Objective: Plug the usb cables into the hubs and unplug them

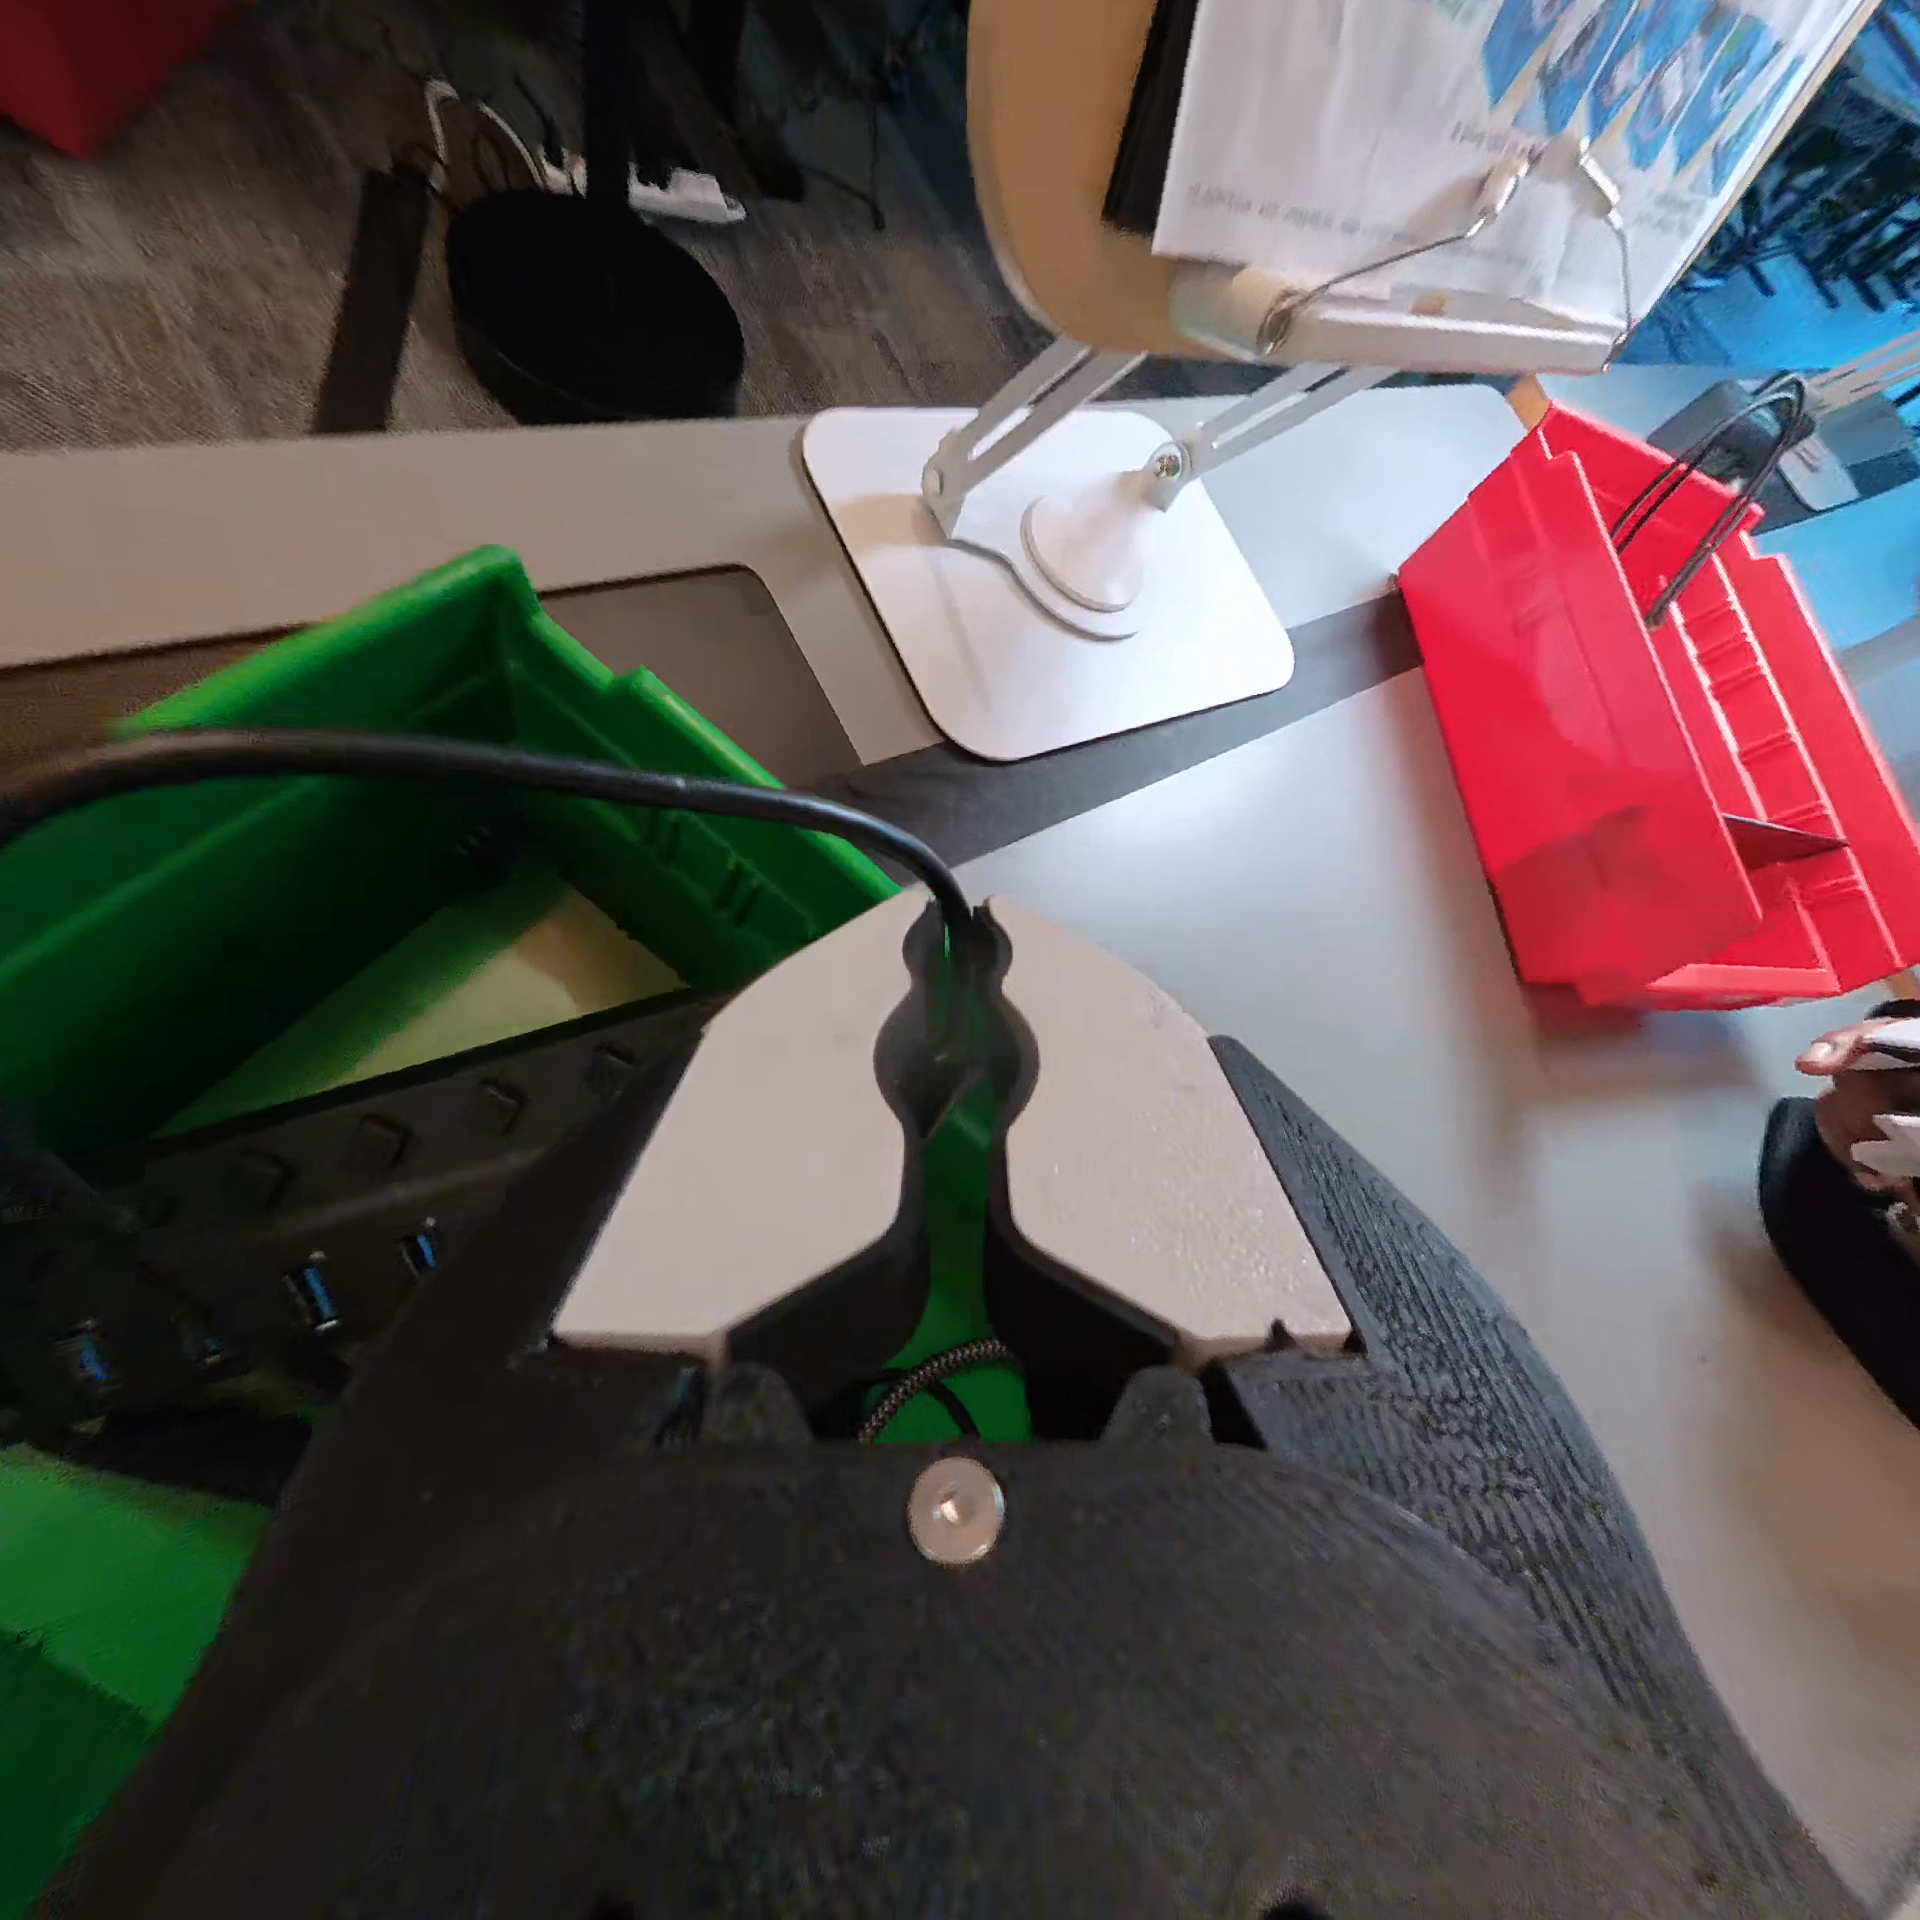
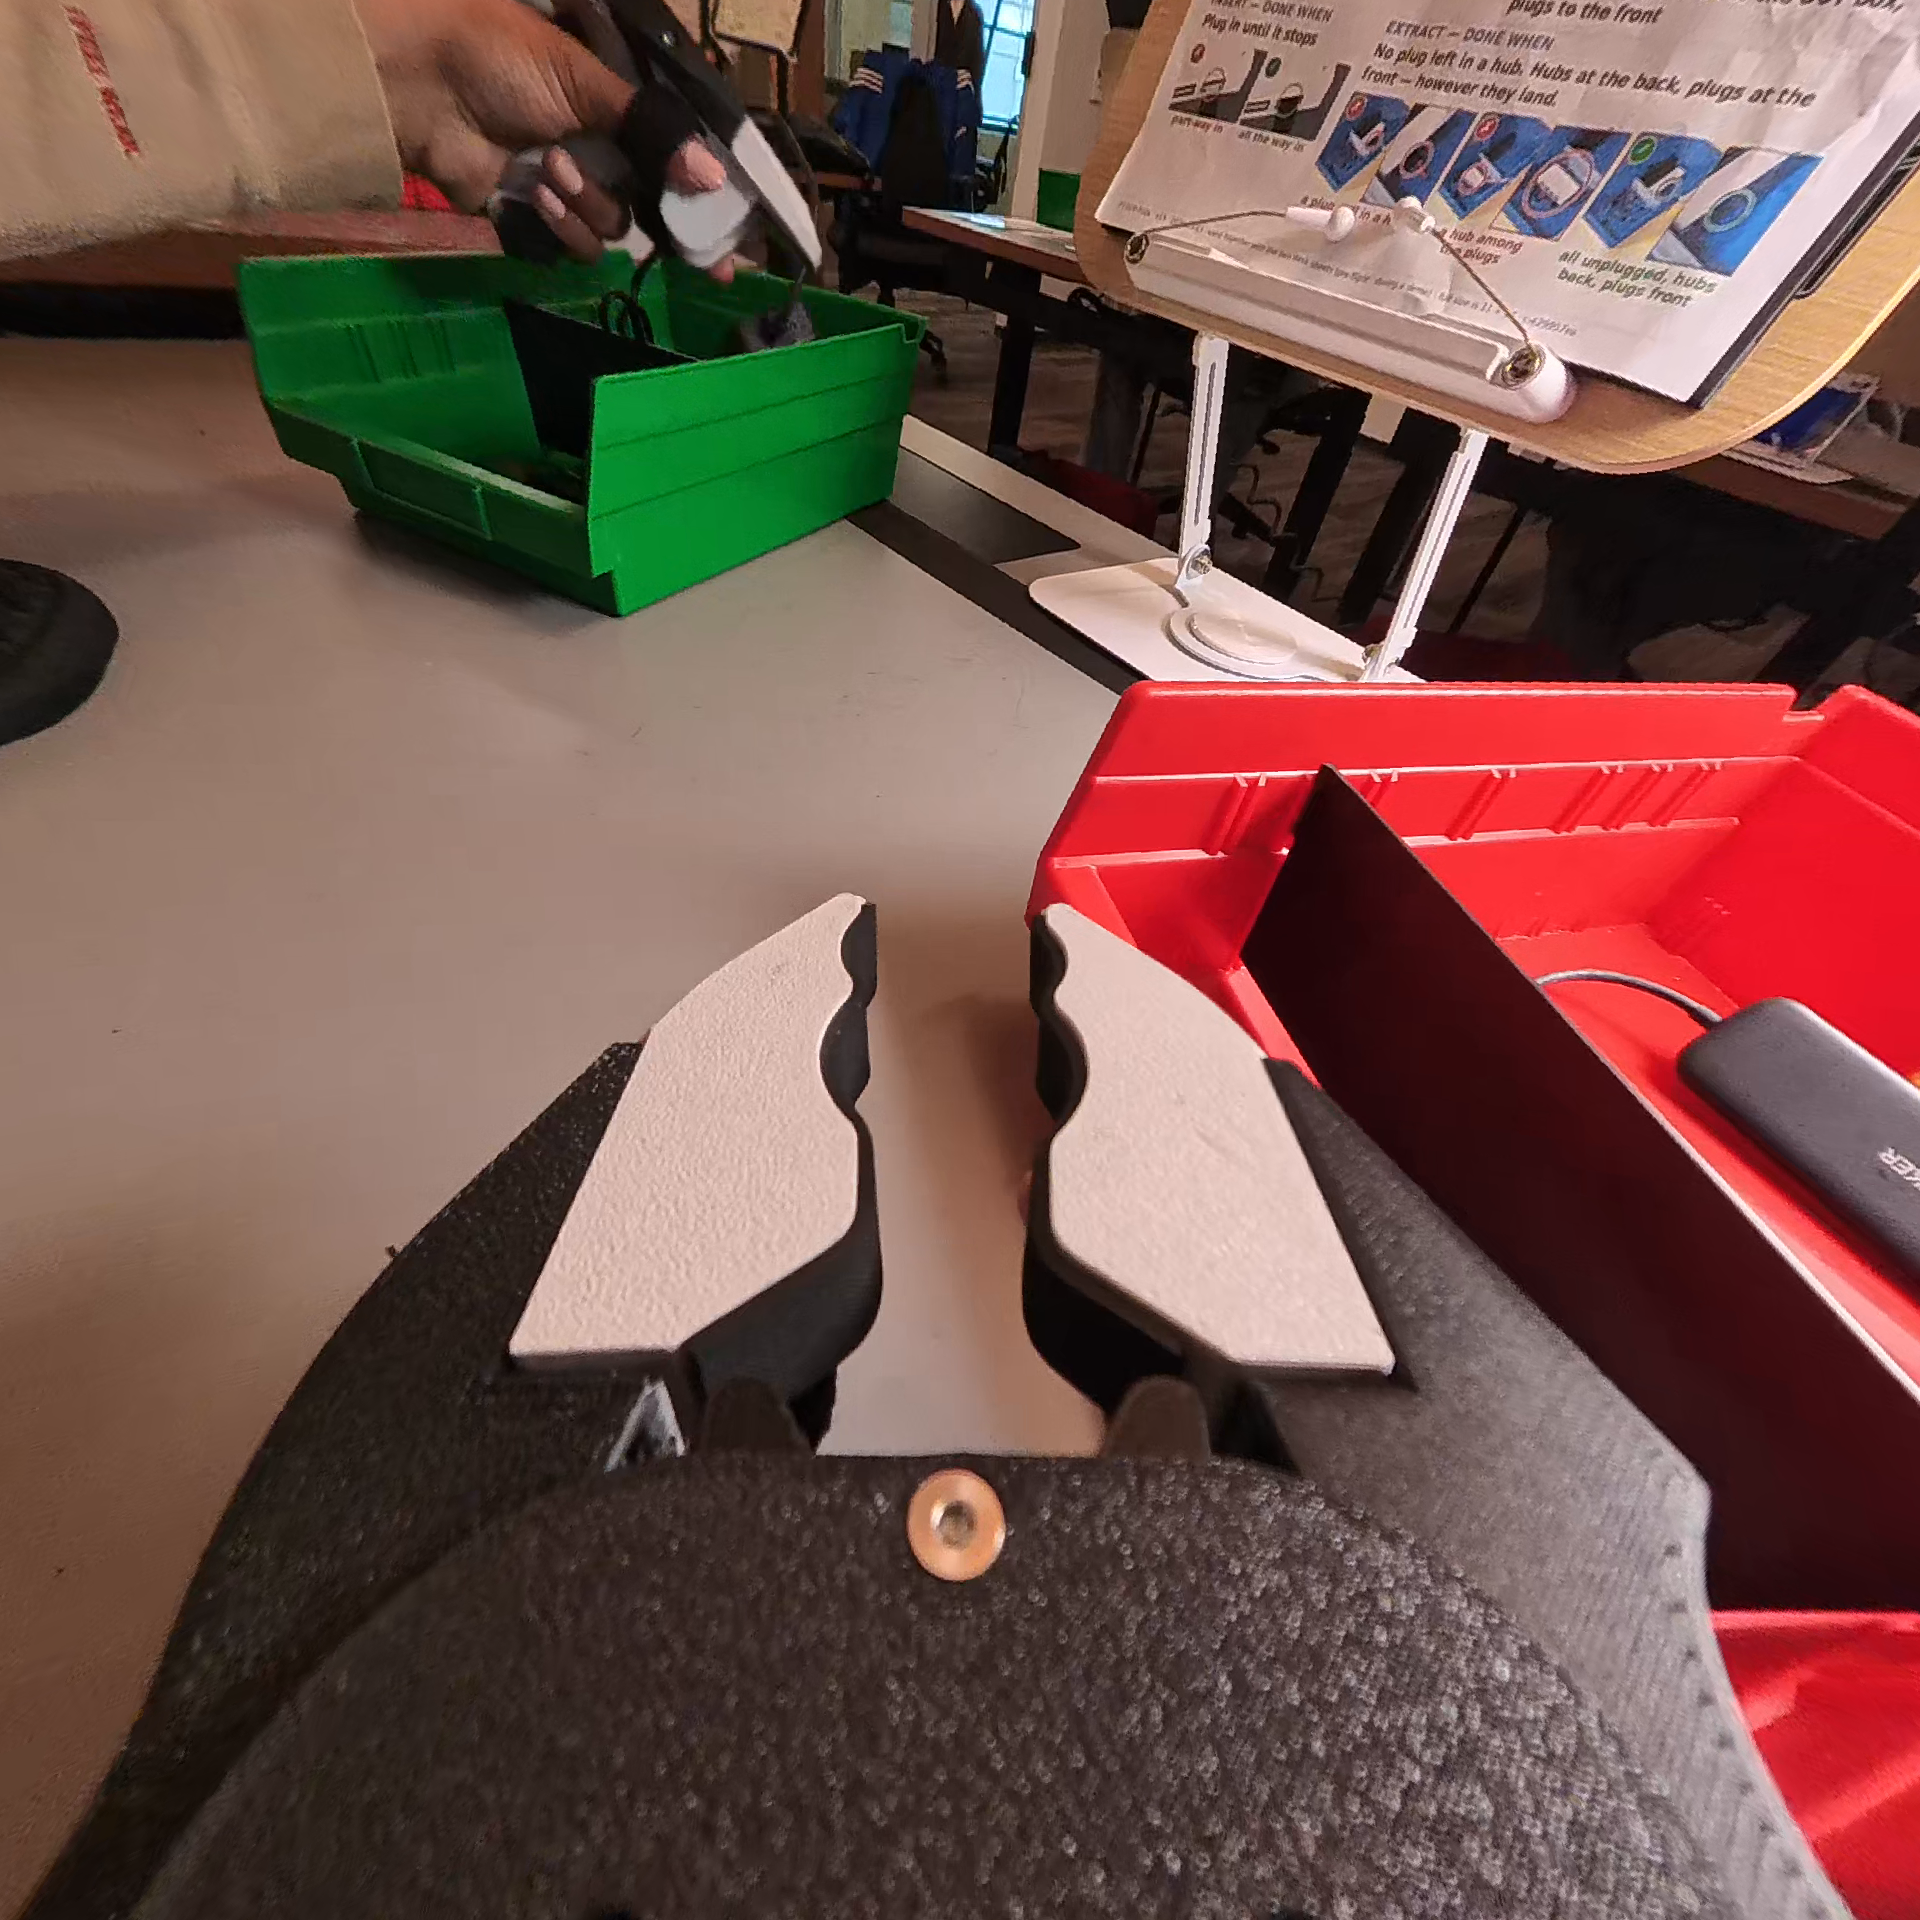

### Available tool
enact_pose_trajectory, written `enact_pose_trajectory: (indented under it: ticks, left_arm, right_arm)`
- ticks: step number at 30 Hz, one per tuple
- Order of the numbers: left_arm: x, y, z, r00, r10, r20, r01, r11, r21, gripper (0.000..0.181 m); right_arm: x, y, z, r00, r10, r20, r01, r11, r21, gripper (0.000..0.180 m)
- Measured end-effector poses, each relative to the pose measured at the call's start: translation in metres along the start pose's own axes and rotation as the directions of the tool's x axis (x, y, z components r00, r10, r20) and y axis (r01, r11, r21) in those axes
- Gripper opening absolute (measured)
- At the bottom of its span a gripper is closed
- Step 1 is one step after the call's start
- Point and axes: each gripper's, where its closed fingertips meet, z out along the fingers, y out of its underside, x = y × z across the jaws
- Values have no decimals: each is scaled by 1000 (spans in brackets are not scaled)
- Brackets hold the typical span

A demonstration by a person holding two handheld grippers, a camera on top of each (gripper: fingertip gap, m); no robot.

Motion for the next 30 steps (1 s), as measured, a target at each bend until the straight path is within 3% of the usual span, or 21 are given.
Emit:
enact_pose_trajectory:
  ticks: [10, 19, 25, 30]
  left_arm:
    - [35, -64, -88, 944, 251, 213, -285, 948, 144, 5]
    - [129, -109, -154, 827, 487, 281, -552, 798, 241, 4]
    - [224, -98, -180, 720, 648, 248, -693, 662, 285, 5]
    - [296, -60, -167, 665, 734, 139, -726, 591, 351, 7]
  right_arm:
    - [-1, -3, 0, 1000, -6, -1, 6, 1000, 14, 28]
    - [-7, -6, 3, 1000, -17, 4, 17, 1000, 20, 31]
    - [-37, -47, 12, 994, -62, 90, 61, 998, 18, 40]
    - [-75, -104, 27, 979, -135, 152, 127, 990, 61, 56]
